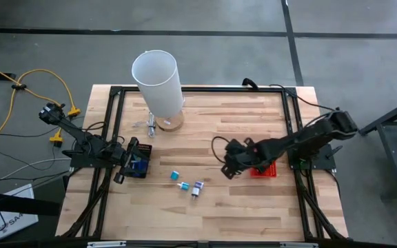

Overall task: Pick & Place Office items
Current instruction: Put the black charger adapter into the red bin

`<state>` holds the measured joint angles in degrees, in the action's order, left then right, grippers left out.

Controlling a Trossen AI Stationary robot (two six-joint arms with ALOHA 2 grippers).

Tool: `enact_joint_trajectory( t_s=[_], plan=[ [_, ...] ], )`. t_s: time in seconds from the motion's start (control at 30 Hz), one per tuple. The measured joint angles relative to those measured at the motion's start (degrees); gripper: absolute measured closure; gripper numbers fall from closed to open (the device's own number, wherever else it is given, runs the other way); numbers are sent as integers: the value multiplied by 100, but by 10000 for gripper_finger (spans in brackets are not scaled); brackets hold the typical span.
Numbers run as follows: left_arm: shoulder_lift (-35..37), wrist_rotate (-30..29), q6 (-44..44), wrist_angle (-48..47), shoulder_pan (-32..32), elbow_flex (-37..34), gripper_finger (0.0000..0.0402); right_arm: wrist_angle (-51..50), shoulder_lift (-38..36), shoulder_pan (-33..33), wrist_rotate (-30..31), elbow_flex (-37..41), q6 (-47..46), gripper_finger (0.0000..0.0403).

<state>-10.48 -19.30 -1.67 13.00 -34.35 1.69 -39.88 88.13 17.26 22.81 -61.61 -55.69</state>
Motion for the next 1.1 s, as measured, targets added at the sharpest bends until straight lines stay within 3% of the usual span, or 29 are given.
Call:
enact_joint_trajectory(
  t_s=[0.3,0.5,0.8,1.1],
  plan=[
    [-2,1,0,19,0,0,169,-1441,-525,593,584,357,-1609,265],
    [-2,1,0,41,0,-2,169,-2351,-517,1015,597,357,-2813,265],
    [-2,1,0,39,0,0,169,-2922,-510,1560,514,362,-4611,265],
    [-2,1,0,39,0,0,169,-2877,-482,1692,206,988,-5956,264]
  ],
)
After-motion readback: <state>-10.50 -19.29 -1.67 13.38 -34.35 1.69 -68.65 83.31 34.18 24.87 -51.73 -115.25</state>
